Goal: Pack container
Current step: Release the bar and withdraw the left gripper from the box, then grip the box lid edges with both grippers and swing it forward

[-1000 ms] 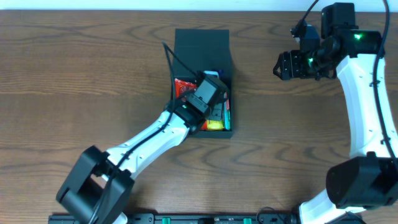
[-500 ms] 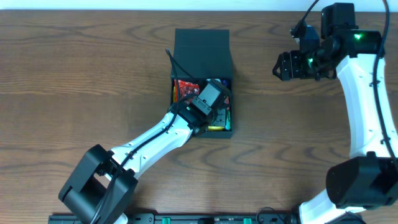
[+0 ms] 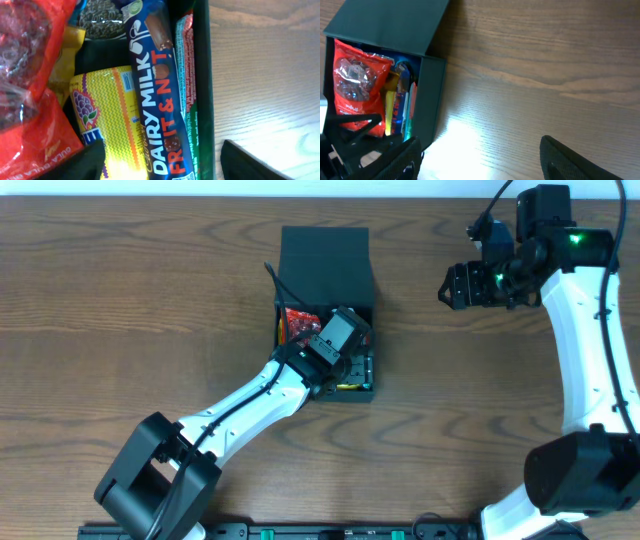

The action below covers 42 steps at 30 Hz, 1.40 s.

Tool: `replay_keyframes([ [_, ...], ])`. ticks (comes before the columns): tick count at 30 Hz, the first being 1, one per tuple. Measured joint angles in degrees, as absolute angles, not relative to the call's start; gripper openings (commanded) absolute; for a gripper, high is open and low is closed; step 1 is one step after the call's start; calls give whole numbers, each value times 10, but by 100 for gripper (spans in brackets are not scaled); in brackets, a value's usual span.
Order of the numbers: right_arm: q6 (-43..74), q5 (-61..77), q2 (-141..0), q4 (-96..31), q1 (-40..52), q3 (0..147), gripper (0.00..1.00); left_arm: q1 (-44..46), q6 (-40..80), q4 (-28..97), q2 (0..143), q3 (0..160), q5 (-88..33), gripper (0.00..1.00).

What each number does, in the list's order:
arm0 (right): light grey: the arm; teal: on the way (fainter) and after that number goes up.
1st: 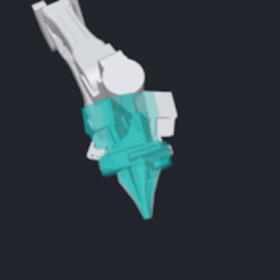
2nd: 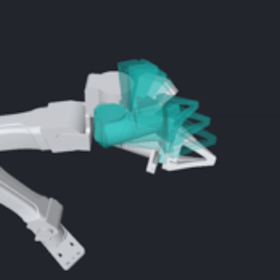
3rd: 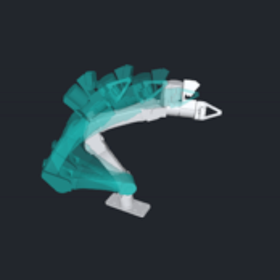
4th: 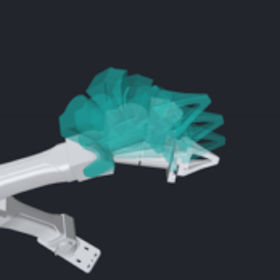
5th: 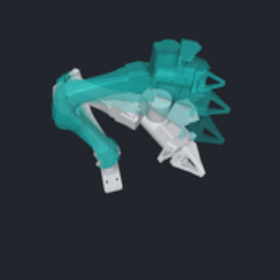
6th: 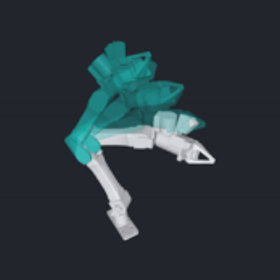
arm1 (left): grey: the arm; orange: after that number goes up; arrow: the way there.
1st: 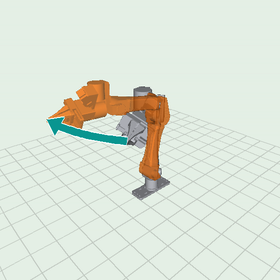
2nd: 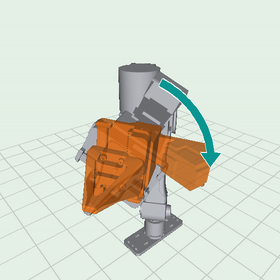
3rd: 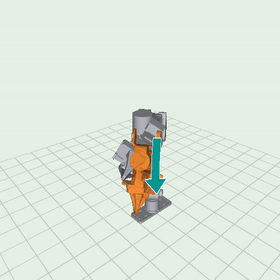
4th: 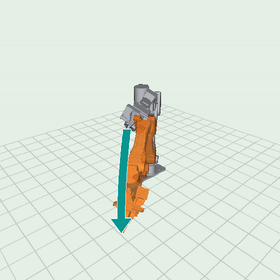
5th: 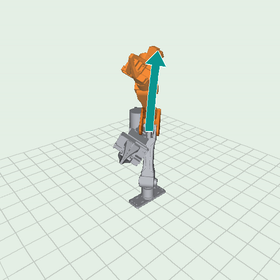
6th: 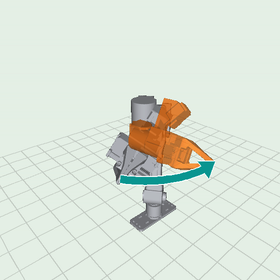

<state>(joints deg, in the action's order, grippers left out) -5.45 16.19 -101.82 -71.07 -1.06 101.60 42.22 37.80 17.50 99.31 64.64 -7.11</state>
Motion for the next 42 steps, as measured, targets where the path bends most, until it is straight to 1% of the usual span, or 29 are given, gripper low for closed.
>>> replay_keyframes([
  [1, -55, 162, -1018, -710, -11, 1016, 75, 422, 377, 173, 993, 646, -72, 94],
  [2, -55, 162, -1018, -711, -11, 1016, 75, 422, 376, 170, 993, 646, -72, 95],
  [6, -55, 162, -1018, -711, -11, 1016, 75, 421, 374, 146, 993, 646, -71, 93],
  [7, -55, 162, -1018, -711, -11, 1016, 75, 420, 373, 138, 992, 646, -71, 92],
  [8, -55, 162, -1018, -711, -11, 1016, 74, 418, 370, 130, 990, 646, -70, 88],
  [9, -55, 162, -1018, -710, -11, 1016, 71, 414, 364, 122, 985, 646, -64, 79],
  [10, -55, 163, -1018, -710, -11, 1016, 67, 410, 360, 115, 978, 646, -56, 64],
  [11, -52, 163, -1018, -707, -11, 1016, 61, 404, 347, 109, 967, 646, -44, 39],
  [12, -53, 163, -1018, -706, -11, 1016, 59, 399, 342, 106, 957, 646, -32, 12],
  [13, -53, 164, -1018, -702, -11, 1016, 57, 392, 328, 104, 943, 646, -17, 6],
  [14, -51, 163, -1018, -699, -11, 1016, 50, 387, 318, 103, 931, 646, -5, 6],
  [15, -50, 163, -1018, -696, -11, 1016, 39, 379, 300, 102, 916, 646, 12, 6],
  [16, -46, 164, -1018, -695, -11, 1016, 19, 372, 280, 100, 903, 646, 30, 6],
  [17, -42, 164, -1018, -693, -11, 1016, 7, 364, 256, 96, 889, 646, 49, 6],
  [18, -37, 166, -1018, -691, -11, 1016, 1, 357, 236, 88, 880, 646, 65, 6],
  [23, 8, 166, -1018, -645, -10, 1016, 1, 311, 149, 48, 870, 646, 109, 6],
  [25, 24, 165, -1018, -617, -6, 1016, 1, 265, 130, 46, 878, 646, 95, 6],
  [30, 56, 202, -1061, -557, 18, 1016, 1, 132, 121, -16, 938, 646, -26, 6],
  [33, 101, 266, -1146, -505, 31, 1016, 1, 55, 139, -40, 1007, 654, -106, 5],
  [37, 159, 322, -1232, -469, 37, 1016, 2, 16, 151, -4, 1122, 740, -182, 5],
  [42, 206, 350, -1282, -469, 37, 1015, 1, 18, 172, 91, 1235, 877, -223, 5],
])
